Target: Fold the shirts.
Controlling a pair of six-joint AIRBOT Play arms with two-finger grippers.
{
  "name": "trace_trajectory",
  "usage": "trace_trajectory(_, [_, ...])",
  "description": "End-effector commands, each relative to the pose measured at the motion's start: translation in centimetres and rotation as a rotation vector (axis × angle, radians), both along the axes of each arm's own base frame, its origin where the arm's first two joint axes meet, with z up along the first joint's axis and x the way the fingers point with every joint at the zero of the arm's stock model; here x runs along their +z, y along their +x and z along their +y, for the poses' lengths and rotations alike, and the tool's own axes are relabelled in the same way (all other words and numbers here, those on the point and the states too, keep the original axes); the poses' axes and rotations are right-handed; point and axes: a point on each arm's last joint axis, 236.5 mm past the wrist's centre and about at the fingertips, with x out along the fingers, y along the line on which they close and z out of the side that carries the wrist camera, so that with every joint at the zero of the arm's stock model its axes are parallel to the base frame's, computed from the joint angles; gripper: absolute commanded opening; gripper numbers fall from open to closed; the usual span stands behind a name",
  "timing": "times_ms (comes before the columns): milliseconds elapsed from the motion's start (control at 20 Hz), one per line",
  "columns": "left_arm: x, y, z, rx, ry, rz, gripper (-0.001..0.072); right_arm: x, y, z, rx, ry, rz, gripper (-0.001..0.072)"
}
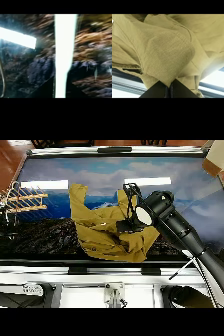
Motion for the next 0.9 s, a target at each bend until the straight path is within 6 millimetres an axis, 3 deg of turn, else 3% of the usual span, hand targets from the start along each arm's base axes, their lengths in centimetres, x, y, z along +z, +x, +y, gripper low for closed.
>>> trace_trajectory(0, [2.1, 1.6, -0.8, -0.03, 0.03, -0.058, 0.0044, 0.0, 0.2, 0.0, 0.0, 0.002, -0.008, 0.0059])
trace_trajectory(300, [9.2, 2.6, -1.2, 0.164, 0.072, -0.264, 0.0042, 0.0, 0.2, 0.0, 0.012, -0.002, -0.01, 0.0059])
trace_trajectory(450, [14.1, 4.2, -4.4, 0.204, 0.02, -0.43, 0.0042, 0.0, 0.3, -0.1, 0.013, -0.009, -0.016, 0.0059])
trace_trajectory(600, [18.3, 4.6, -10.7, 0.072, -0.004, -0.475, 0.0043, 0.6, 1.5, -1.7, 0.005, -0.068, -0.075, 0.0058])
trace_trajectory(750, [22.1, 3.9, -20.0, -0.148, -0.05, -0.504, 0.0043, 1.9, 2.5, -3.4, -0.011, -0.116, -0.147, 0.0059])
trace_trajectory(850, [23.5, 1.6, -26.4, -0.377, -0.074, -0.468, 0.0043, 2.6, 3.3, -4.5, -0.017, -0.155, -0.19, 0.0059])
